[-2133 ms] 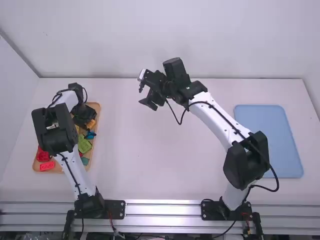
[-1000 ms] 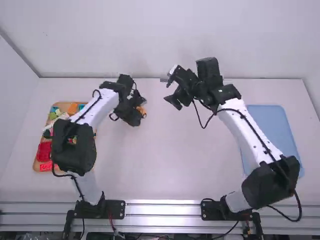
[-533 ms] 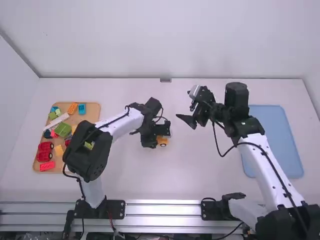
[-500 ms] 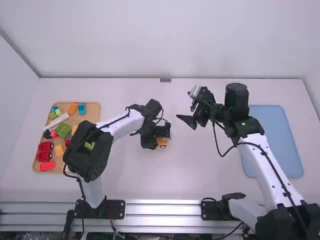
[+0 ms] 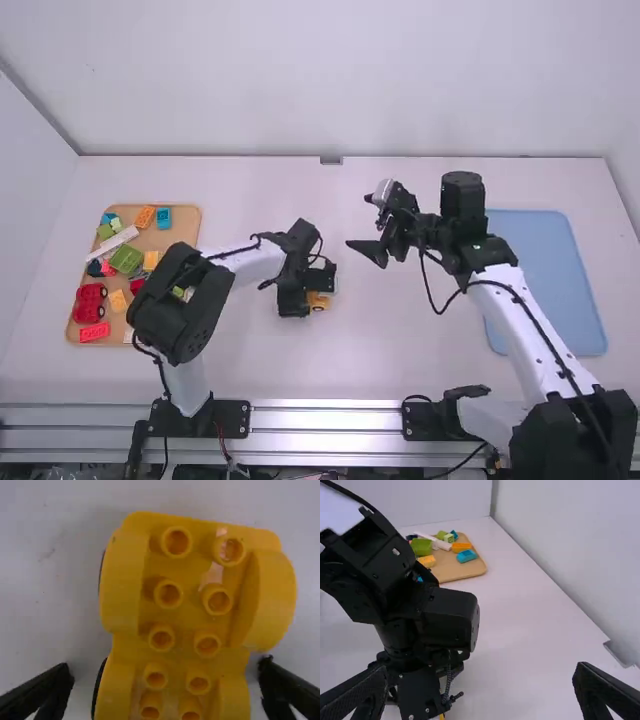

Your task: Assemble lego blocks to make yellow taxi

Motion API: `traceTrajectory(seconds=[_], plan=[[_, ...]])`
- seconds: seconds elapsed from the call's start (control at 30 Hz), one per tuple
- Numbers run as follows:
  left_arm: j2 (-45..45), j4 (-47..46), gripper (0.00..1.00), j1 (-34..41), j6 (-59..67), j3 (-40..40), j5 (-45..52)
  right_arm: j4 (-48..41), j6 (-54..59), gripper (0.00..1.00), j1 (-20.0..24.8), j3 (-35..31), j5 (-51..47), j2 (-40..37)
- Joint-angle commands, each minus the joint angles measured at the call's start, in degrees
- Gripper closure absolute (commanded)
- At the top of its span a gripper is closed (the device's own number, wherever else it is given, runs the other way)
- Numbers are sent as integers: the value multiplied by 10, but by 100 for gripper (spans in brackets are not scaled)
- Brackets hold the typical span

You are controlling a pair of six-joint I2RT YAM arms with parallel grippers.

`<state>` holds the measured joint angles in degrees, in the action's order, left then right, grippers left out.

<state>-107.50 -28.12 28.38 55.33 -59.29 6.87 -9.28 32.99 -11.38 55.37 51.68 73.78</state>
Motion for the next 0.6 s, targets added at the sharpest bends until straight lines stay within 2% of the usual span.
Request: traceTrajectory(seconds=[0.0, 0.13, 0.3, 0.47, 0.57], plan=[[5, -2, 1, 5, -2, -3, -3, 14, -4, 1, 2, -2, 10, 15], [21, -37, 1, -2, -37, -39, -7, 49, -18, 1, 1, -2, 10, 27], [84, -107, 1, -35, -57, -99, 5, 106, -35, 1, -10, 4, 20, 43], [164, -116, 1, -111, -130, -114, 7, 106, -26, 1, -48, 40, 12, 52], [221, -116, 1, -190, -218, -114, 17, 106, -29, 1, -86, 83, 6, 83]])
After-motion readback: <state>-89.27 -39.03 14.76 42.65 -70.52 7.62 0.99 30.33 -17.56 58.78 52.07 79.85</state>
